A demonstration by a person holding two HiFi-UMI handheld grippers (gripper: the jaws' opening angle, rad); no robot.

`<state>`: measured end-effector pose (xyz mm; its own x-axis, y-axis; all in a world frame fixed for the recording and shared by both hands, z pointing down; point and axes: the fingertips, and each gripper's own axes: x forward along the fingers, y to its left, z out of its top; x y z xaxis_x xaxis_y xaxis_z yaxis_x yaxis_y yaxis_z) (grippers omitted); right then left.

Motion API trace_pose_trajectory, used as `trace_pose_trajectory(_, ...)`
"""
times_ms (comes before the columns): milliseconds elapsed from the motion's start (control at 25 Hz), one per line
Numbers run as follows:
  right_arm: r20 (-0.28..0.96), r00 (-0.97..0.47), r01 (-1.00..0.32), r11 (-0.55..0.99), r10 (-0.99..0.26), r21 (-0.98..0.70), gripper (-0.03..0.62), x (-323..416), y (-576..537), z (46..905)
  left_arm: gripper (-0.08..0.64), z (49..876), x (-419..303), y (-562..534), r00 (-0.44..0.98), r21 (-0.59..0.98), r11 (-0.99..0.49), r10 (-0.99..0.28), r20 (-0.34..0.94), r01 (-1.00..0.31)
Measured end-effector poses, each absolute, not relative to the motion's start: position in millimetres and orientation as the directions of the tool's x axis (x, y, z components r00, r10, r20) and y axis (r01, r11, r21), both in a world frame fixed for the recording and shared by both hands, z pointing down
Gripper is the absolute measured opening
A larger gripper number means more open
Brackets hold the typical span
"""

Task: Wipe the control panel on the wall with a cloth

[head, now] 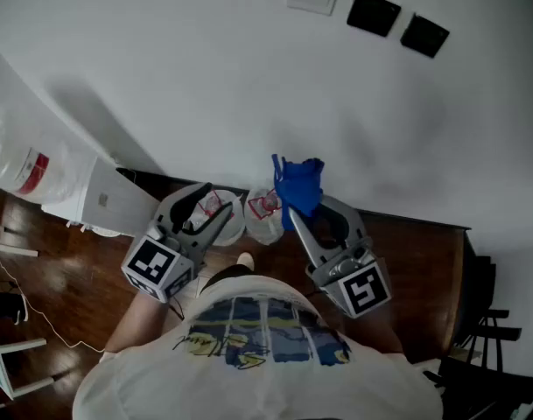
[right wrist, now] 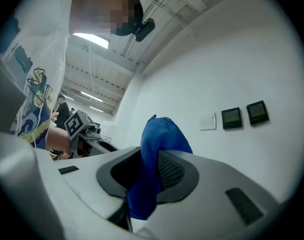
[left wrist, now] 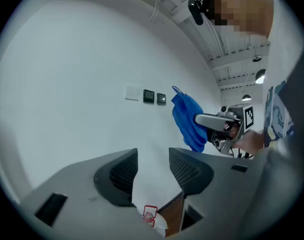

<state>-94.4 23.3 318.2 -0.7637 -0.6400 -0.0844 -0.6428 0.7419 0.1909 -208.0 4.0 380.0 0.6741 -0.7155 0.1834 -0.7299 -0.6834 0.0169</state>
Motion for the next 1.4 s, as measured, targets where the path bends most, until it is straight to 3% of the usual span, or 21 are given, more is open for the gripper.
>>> trace_pose_trajectory(480,-0.161,-0.672,-0.728,0.607,-0.723,0.319,0.094,-85,-103,265,0.176,385,-183,-81,0.779,0.041,-0.786,-0.602,0.175,-0.617)
trace_pose_trajectory(1000,-0.319,-0.692,-0.715,0.554,-0.648,0.426,0.094,-56,-196,191,0.176,392,-161,-106,0.713,0.07,-0.713,-0.681,0.166,-0.697)
trace_pose_trajectory(1400,-0.327,-0.7,-0.708,0.557,-0.635,0.434,0.094,-31,-257,177,0.176,397,-135,-116,0.657,0.082,-0.654,-0.732,0.182,-0.752)
